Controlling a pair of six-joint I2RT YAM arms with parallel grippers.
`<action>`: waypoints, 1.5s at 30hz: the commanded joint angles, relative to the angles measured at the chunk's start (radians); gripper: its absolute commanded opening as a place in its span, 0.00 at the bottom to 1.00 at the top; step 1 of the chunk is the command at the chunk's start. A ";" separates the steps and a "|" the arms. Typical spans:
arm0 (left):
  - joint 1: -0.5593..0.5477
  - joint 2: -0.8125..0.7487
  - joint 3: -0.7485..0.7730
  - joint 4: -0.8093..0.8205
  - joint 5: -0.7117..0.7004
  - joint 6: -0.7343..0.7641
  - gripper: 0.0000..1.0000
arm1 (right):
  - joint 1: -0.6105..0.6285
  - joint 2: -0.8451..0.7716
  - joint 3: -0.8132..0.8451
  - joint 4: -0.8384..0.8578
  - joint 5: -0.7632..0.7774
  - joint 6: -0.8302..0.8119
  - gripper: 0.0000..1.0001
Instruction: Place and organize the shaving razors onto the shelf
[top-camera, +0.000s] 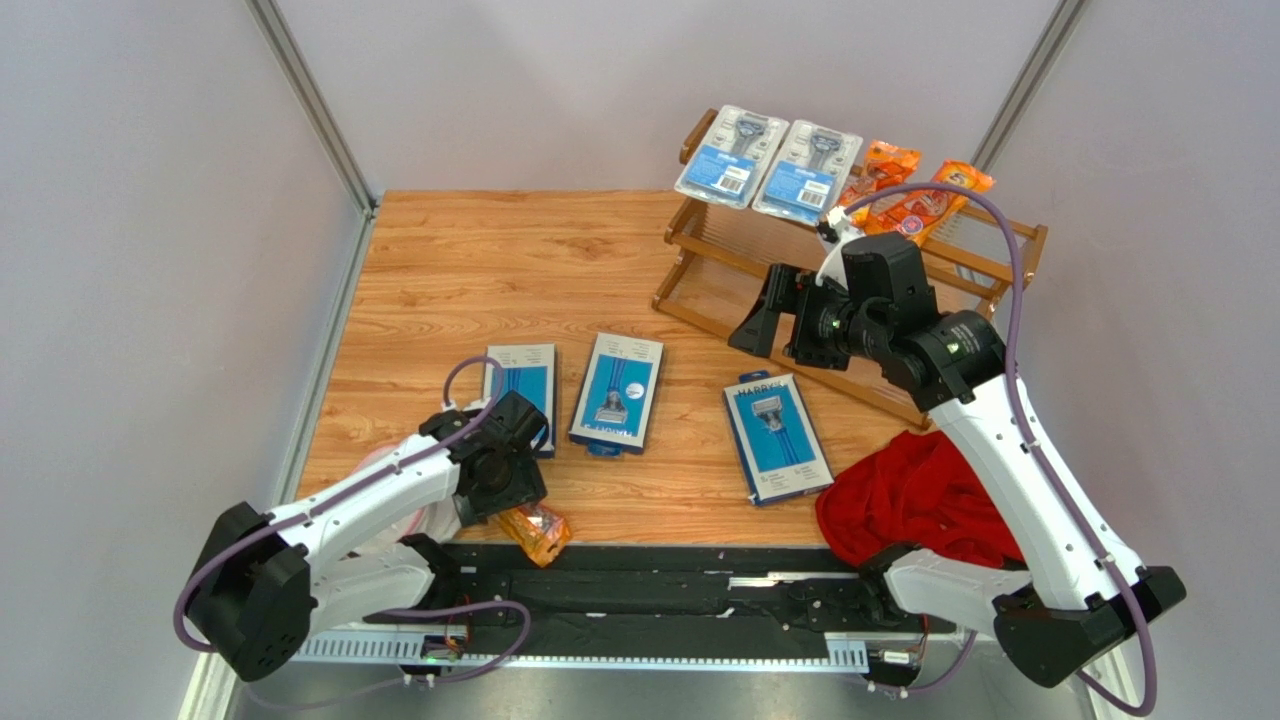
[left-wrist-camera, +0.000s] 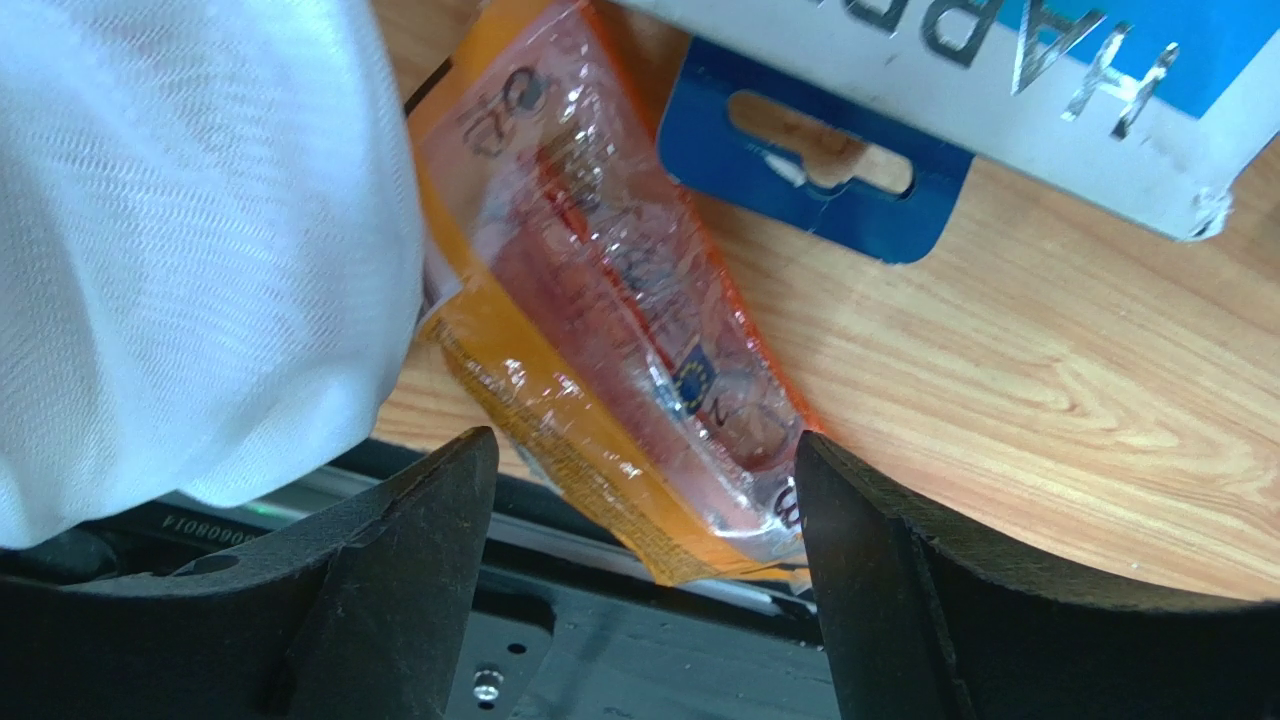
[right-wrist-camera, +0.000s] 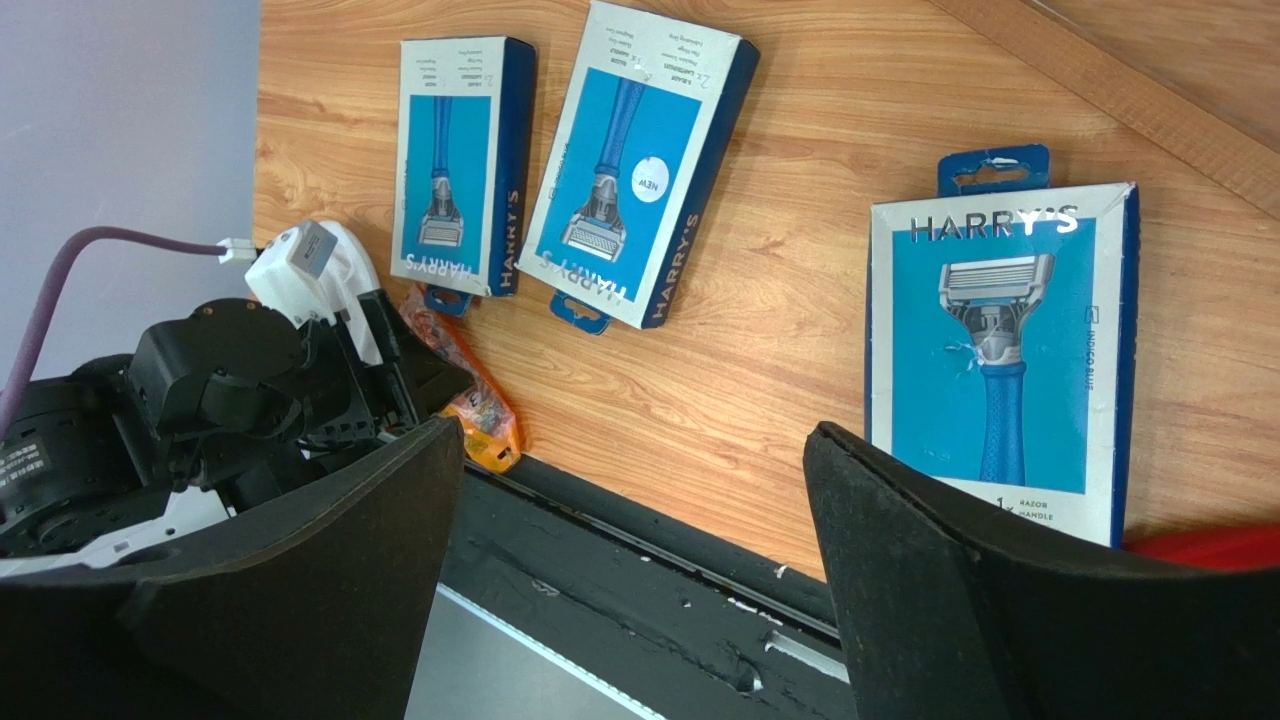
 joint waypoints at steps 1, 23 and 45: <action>0.018 0.025 0.037 0.067 -0.013 0.053 0.80 | 0.005 -0.043 -0.018 0.036 0.009 0.001 0.87; 0.029 0.029 0.069 0.137 0.076 0.142 0.00 | 0.019 -0.178 -0.221 0.052 -0.069 0.024 0.83; 0.026 -0.124 0.299 0.053 0.200 0.177 0.00 | 0.387 -0.043 -0.314 0.375 -0.029 0.185 0.84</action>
